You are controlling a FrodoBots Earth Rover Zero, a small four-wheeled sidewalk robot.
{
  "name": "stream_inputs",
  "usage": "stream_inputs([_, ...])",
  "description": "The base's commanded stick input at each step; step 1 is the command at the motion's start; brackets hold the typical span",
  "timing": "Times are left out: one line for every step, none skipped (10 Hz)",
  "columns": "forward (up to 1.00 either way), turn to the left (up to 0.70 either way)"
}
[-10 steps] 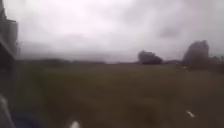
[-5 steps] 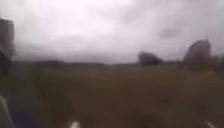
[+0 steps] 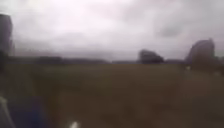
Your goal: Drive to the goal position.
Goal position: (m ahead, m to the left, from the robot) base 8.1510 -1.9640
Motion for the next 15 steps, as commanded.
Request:
stream_inputs([0.70, 0.00])
stream_inputs([0.70, 0.00])
stream_inputs([0.70, 0.00])
stream_inputs([0.70, 0.00])
stream_inputs([0.70, 0.00])
stream_inputs([0.70, 0.00])
stream_inputs([0.70, 0.00])
stream_inputs([0.70, 0.00])
stream_inputs([0.70, 0.00])
stream_inputs([0.70, 0.00])
stream_inputs([0.70, 0.00])
stream_inputs([0.70, 0.00])
stream_inputs([0.70, 0.00])
stream_inputs([0.70, 0.00])
stream_inputs([0.70, 0.00])
